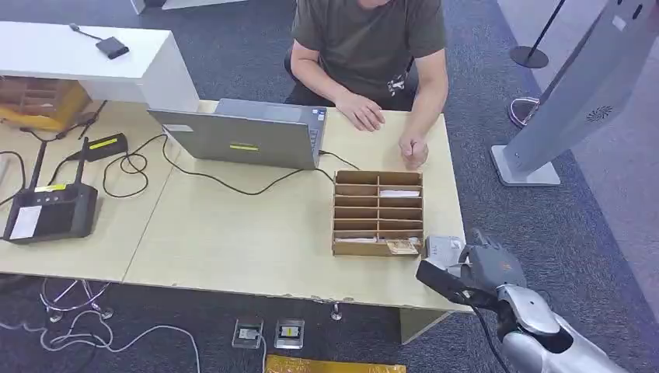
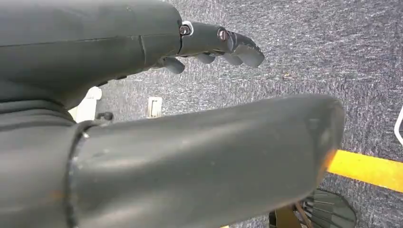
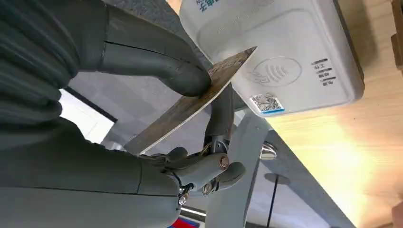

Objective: Pass the card to the sensor for recognition and then transmit it.

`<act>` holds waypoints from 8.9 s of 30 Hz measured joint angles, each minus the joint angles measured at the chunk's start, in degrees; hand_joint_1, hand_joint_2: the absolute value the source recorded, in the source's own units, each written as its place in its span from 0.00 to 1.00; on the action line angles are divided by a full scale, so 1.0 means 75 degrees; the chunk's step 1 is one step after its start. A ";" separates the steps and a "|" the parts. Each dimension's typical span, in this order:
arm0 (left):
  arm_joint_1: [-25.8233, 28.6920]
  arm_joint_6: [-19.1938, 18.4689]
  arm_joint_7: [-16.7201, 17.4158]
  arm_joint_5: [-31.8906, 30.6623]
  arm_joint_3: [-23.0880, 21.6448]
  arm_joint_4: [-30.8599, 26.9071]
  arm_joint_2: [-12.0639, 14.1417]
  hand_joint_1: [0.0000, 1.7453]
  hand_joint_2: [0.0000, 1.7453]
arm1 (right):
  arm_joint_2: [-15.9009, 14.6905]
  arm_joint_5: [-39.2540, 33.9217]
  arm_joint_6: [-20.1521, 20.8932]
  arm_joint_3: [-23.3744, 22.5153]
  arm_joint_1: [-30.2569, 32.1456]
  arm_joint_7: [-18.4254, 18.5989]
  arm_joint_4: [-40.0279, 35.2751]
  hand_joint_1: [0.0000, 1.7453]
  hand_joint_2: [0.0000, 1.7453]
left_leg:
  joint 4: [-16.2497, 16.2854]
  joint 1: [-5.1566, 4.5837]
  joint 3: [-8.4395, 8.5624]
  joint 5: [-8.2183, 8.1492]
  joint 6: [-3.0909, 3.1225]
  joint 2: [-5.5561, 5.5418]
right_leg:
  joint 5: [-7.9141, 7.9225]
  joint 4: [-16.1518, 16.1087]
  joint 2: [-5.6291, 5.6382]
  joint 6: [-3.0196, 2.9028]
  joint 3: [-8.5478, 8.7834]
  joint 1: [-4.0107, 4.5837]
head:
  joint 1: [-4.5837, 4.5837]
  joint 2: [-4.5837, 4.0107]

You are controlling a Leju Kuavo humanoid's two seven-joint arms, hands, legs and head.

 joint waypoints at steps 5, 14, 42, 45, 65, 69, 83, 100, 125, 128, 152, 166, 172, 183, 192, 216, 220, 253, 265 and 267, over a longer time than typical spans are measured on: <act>-0.0001 0.0000 0.0000 0.0000 -0.0055 0.0000 0.0003 0.00 0.00 | 0.0073 0.0003 -0.0017 -0.0003 0.0009 -0.0009 0.0134 1.00 1.00 | 0.0000 0.0000 0.0001 0.0000 0.0000 0.0000 | 0.0000 0.0000 0.0000 0.0000 0.0000 0.0000 | 0.0003 0.0000; -0.0004 0.0003 0.0000 0.0009 -0.0114 0.0003 0.0003 0.00 0.00 | 0.0198 0.0006 -0.0035 -0.0015 -0.0007 -0.0017 0.0373 1.00 1.00 | 0.0000 0.0000 0.0005 0.0000 0.0000 0.0006 | 0.0000 0.0000 0.0003 0.0000 0.0003 0.0000 | 0.0003 0.0000; -0.0007 0.0052 0.0000 0.0105 -0.0236 0.0003 0.0003 0.00 0.00 | 0.0466 -0.0102 -0.0184 -0.0070 0.0005 -0.0160 0.0717 1.00 1.00 | 0.0000 0.0000 0.0026 0.0000 0.0000 0.0026 | 0.0002 0.0000 0.0021 0.0001 0.0016 0.0000 | 0.0003 0.0000; -0.0007 0.0052 0.0000 0.0105 -0.0248 0.0003 0.0003 0.00 0.00 | 0.0487 -0.0151 -0.0195 -0.0085 0.0007 -0.0160 0.0734 1.00 1.00 | 0.0000 0.0001 0.0027 0.0000 0.0000 0.0027 | 0.0002 0.0000 0.0021 0.0001 0.0016 0.0001 | 0.0003 0.0000; -0.0007 0.0052 -0.0085 0.0373 -0.0306 0.0003 0.0105 0.00 0.00 | 0.0116 0.0502 -0.0285 -0.0163 -0.0472 0.0560 0.0092 1.00 1.00 | 0.0002 -0.0004 0.0023 0.0002 -0.0001 0.0036 | 0.0011 0.0004 0.0023 0.0007 0.0010 -0.0005 | 0.0003 0.0000; -0.0008 0.0052 -0.0146 0.0434 -0.0306 0.0003 0.0125 0.00 0.00 | -0.0282 0.0819 0.0397 -0.0466 -0.1157 0.0641 -0.0725 1.00 1.00 | 0.0004 -0.0004 0.0023 0.0002 -0.0001 0.0035 | 0.0010 0.0003 0.0029 0.0007 0.0008 -0.0006 | 0.0000 0.0000; -0.0012 0.0055 -0.0154 0.0659 -0.0344 0.0003 0.0117 0.00 0.00 | -0.0743 0.1288 0.0895 -0.1058 -0.2352 0.0644 -0.2375 1.00 1.00 | 0.0003 -0.0003 0.0021 0.0002 -0.0001 0.0034 | 0.0010 0.0004 0.0030 0.0007 0.0009 -0.0005 | 0.0000 0.0000; -0.0054 0.0061 -0.0189 0.0790 -0.0460 0.0003 0.0117 0.00 0.00 | -0.0600 0.1020 0.0886 -0.0402 -0.2572 0.0641 -0.2413 1.00 1.00 | 0.0003 -0.0003 0.0012 0.0002 -0.0001 0.0030 | 0.0009 0.0004 0.0022 0.0007 0.0008 -0.0004 | 0.0003 0.0000; -0.0070 0.0061 -0.0187 0.0778 -0.0688 0.0003 0.0114 0.00 0.00 | -0.0306 0.0574 0.0673 0.0484 -0.2800 0.0638 -0.1752 1.00 1.00 | 0.0003 -0.0003 0.0013 0.0002 -0.0001 0.0029 | 0.0009 0.0005 0.0019 0.0006 0.0006 -0.0004 | 0.0000 0.0000; -0.0070 0.0061 -0.0181 0.0778 -0.0696 0.0003 0.0114 0.00 0.00 | -0.0323 0.0554 0.0664 0.0516 -0.2798 0.0641 -0.1705 0.75 1.00 | 0.0003 -0.0003 0.0012 0.0002 -0.0001 0.0029 | 0.0008 0.0005 0.0019 0.0006 0.0005 -0.0004 | 0.0003 0.0000; -0.0072 0.0102 -0.0181 0.0836 -0.0941 0.0003 0.0114 0.00 0.00 | -0.0408 0.0787 0.0096 0.0472 -0.2429 0.0650 -0.1524 0.00 0.00 | 0.0003 -0.0003 0.0014 0.0002 -0.0001 0.0030 | 0.0008 0.0005 0.0023 0.0006 0.0003 -0.0004 | 0.0003 0.0000; -0.0073 0.0180 0.0052 0.0965 -0.1064 0.0003 0.0125 0.00 0.00 | -0.0565 0.0964 0.0554 -0.0009 -0.1348 0.0650 -0.2045 0.00 1.00 | 0.0003 -0.0001 0.0009 0.0001 -0.0001 0.0027 | 0.0008 0.0005 0.0018 0.0006 0.0004 -0.0002 | 0.0003 0.0000; -0.0102 0.0254 0.0146 0.1020 -0.1116 0.0003 0.0254 0.00 0.00 | -0.0504 0.1373 0.0551 -0.0187 -0.0782 0.0647 -0.2609 0.00 1.00 | 0.0003 0.0003 0.0011 0.0001 -0.0001 0.0030 | 0.0007 0.0005 0.0018 0.0005 0.0003 0.0003 | 0.0003 0.0000; -0.0104 0.0294 0.0166 0.1040 -0.1206 0.0000 0.0294 0.00 0.00 | -0.0265 0.1542 0.0277 -0.0192 -0.0457 0.0644 -0.2684 0.00 1.00 | 0.0003 0.0001 0.0014 0.0001 -0.0002 0.0031 | 0.0008 0.0006 0.0022 0.0005 0.0007 0.0001 | 0.0000 0.0000; -0.0106 0.0303 0.0184 0.1037 -0.1250 0.0000 0.0294 0.00 0.00 | -0.0140 0.1655 0.0125 -0.0160 -0.0357 0.0630 -0.2684 0.00 1.00 | 0.0003 0.0002 0.0014 0.0001 -0.0002 0.0030 | 0.0007 0.0006 0.0021 0.0005 0.0006 0.0002 | 0.0000 0.0000; -0.0120 0.0335 0.0087 0.1119 -0.1408 0.0000 0.0300 0.00 0.00 | 0.0572 0.3436 -0.0612 -0.0038 0.0782 0.0615 -0.2535 0.00 1.00 | 0.0003 0.0002 0.0014 0.0001 -0.0002 0.0031 | 0.0007 0.0006 0.0022 0.0005 0.0006 0.0002 | 0.0003 0.0000; -0.0121 0.0367 0.0087 0.1151 -0.1425 0.0000 0.0300 0.00 0.00 | 0.0816 0.3827 -0.0848 -0.0146 0.1007 0.0609 -0.2355 0.00 1.00 | 0.0002 0.0002 0.0013 0.0001 -0.0002 0.0031 | 0.0006 0.0006 0.0022 0.0005 0.0005 0.0003 | 0.0000 0.0000; -0.0127 0.0484 0.0017 0.1279 -0.1515 -0.0003 0.0297 0.00 0.00 | 0.2477 0.5764 -0.1577 -0.0793 0.1787 0.0239 -0.0723 0.00 1.00 | 0.0002 0.0002 0.0015 0.0001 -0.0002 0.0032 | 0.0004 0.0007 0.0027 0.0002 0.0005 0.0003 | 0.0003 0.0000; -0.0127 0.0481 0.0015 0.1221 -0.1644 -0.0003 0.0294 0.00 0.00 | 0.2740 0.5686 -0.1676 -0.0874 0.1788 0.0166 -0.0359 0.00 1.00 | 0.0002 0.0002 0.0016 0.0001 -0.0002 0.0033 | 0.0004 0.0007 0.0029 0.0002 0.0005 0.0002 | 0.0003 0.0000; -0.0127 0.0478 0.0015 0.1198 -0.1652 -0.0003 0.0294 0.00 0.00 | 0.2766 0.5630 -0.1684 -0.0906 0.1808 0.0146 -0.0300 0.00 1.00 | 0.0002 0.0002 0.0016 0.0001 -0.0002 0.0033 | 0.0004 0.0007 0.0029 0.0002 0.0005 0.0002 | 0.0003 0.0000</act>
